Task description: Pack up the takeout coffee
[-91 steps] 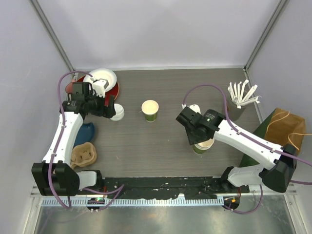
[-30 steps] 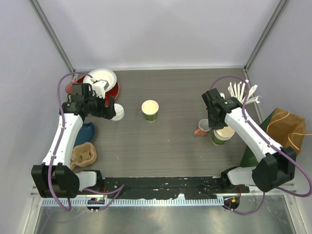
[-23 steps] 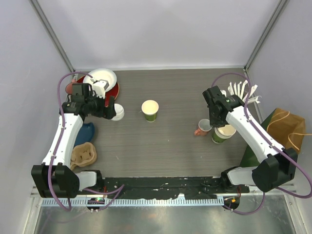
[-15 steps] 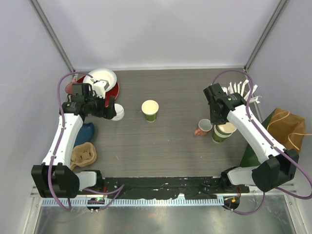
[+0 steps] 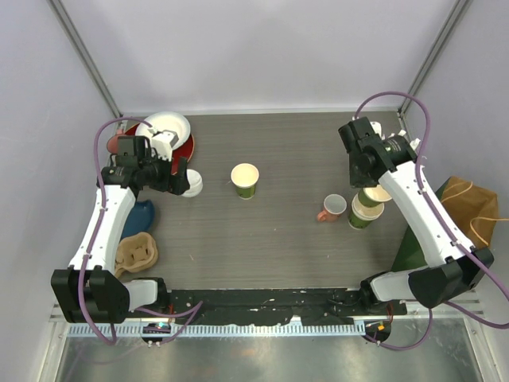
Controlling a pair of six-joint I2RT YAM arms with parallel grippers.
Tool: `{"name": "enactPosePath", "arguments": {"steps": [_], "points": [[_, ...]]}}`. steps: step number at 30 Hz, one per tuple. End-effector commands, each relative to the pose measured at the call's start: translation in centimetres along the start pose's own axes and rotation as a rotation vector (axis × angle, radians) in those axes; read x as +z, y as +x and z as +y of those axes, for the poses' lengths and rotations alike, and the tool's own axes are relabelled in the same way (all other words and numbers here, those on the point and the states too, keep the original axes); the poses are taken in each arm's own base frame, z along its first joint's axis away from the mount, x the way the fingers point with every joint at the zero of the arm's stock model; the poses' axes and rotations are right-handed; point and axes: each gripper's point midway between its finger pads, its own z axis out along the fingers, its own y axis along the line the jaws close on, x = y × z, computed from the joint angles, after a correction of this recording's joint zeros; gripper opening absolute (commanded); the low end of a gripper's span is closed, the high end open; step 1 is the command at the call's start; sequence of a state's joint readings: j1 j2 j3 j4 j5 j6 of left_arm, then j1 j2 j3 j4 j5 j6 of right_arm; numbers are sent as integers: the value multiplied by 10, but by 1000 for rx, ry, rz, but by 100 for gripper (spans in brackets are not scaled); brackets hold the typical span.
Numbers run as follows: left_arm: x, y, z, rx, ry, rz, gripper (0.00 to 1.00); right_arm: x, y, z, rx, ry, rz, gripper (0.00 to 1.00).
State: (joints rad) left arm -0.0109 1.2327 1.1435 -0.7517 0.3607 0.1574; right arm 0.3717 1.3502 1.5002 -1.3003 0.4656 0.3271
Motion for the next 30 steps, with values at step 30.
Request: {"name": "enactPosePath", "arguments": {"steps": [30], "points": [[-5,-24,28,24,-122,16,87,20,-86,245,-995,-531,-329,1]]}}
